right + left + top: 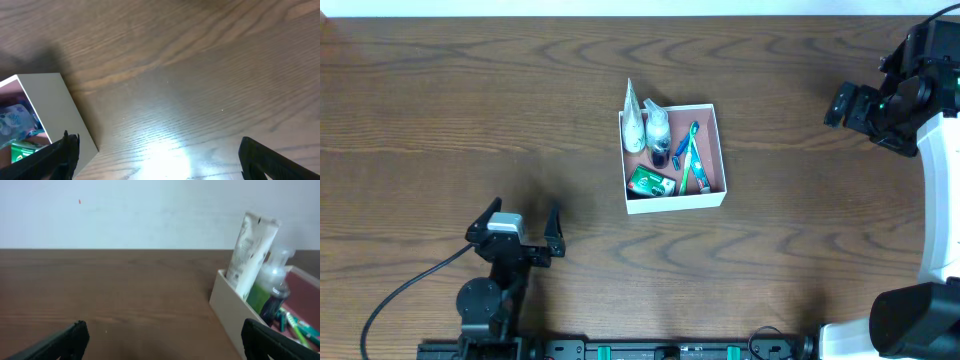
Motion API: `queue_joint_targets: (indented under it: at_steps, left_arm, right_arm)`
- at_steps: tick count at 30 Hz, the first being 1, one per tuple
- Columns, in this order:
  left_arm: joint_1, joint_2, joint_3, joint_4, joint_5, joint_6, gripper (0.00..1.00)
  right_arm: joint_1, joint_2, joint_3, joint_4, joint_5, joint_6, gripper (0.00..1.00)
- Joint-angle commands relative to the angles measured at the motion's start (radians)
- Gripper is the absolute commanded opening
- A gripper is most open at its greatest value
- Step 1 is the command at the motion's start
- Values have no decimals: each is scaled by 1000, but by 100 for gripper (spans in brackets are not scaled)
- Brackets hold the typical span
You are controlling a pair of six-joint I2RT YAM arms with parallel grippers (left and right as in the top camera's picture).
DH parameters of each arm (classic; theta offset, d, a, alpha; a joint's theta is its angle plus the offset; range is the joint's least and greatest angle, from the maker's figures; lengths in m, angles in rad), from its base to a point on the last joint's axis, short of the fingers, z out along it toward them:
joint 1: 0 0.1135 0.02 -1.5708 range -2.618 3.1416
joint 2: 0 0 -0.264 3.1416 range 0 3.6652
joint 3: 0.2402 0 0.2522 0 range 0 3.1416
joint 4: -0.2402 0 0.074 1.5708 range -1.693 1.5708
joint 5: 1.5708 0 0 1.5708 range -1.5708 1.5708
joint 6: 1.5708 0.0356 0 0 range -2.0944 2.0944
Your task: Pack container
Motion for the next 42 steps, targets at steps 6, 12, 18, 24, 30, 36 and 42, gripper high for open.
queue_joint_targets:
  at_steps: [6,12,18,24,30,36,42]
  left_arm:
    - [5,-31,-69,-5,-17,22,98]
    - [5,-27,-69,-4,-16,21,98]
    - [5,-26,-69,-4,-16,21,98]
    - [5,-26,-69,-4,-16,21,98]
    - [5,-26,-69,-4,-16,21,98]
    - [5,-26,-69,-4,-16,21,98]
    - [5,-24,-69,-4,-16,21,98]
  right_arm:
    - [1,2,7,0,-3,-10,99]
    - [1,2,7,0,-3,-10,99]
    - [1,2,7,0,-3,-10,99]
    - [1,2,7,0,-3,-10,99]
    - [1,2,7,0,-3,-10,99]
    - [3,2,6,-6,13,-37,99]
    - [48,-121,-58,14,40,-70,99]
